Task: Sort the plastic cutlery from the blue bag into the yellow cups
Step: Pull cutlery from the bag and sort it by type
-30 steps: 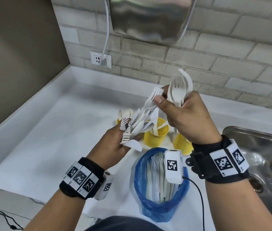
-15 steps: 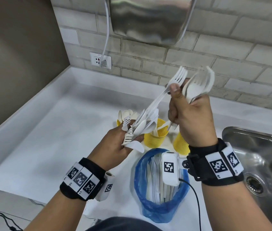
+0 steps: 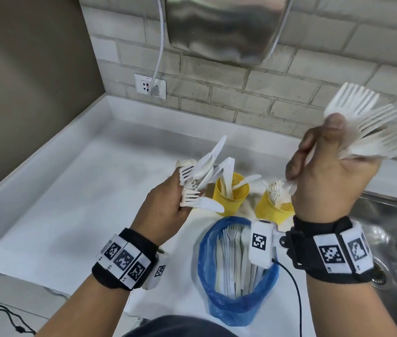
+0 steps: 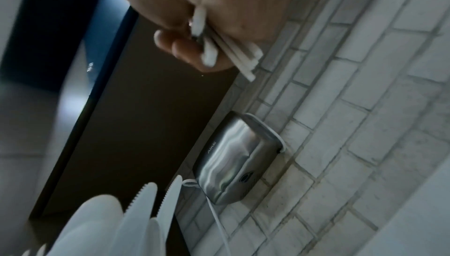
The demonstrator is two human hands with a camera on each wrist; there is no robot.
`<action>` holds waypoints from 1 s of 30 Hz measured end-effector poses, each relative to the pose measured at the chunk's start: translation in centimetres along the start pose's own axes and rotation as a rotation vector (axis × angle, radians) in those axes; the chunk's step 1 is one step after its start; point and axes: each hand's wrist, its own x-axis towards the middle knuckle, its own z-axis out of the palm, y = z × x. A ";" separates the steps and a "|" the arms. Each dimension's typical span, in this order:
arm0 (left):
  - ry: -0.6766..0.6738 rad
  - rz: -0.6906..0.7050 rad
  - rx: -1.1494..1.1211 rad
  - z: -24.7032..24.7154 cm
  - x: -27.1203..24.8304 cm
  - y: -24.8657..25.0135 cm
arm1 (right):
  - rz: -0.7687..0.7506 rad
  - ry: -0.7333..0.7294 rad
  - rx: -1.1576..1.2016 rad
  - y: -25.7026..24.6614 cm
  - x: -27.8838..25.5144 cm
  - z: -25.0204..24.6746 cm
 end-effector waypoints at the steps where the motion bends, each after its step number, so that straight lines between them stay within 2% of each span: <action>1: 0.015 -0.010 0.015 0.0 0.1 0.1 | -0.044 -0.025 -0.062 -0.4 -0.3 0.0; 3: 0.043 -0.036 0.044 0.0 0.1 0.1 | -0.099 -0.119 -0.183 -0.8 -1.4 0.0; 7: 0.088 -0.071 0.115 0.1 0.2 0.4 | -0.007 -0.424 -0.361 -1.7 -4.5 0.2; 12: 0.115 -0.084 0.131 0.3 0.2 0.8 | -0.070 -0.795 -0.795 0.0 -6.2 1.0; 17: 0.117 -0.075 0.184 0.4 0.1 0.5 | -0.064 -0.791 -0.883 1.1 -6.6 1.6; 26: 0.123 -0.061 0.227 1.0 0.2 0.7 | 0.042 -0.768 -0.749 1.6 -6.3 2.2; 30: 0.106 -0.057 0.238 1.1 0.3 0.9 | -0.022 -0.704 -0.746 1.6 -6.6 2.3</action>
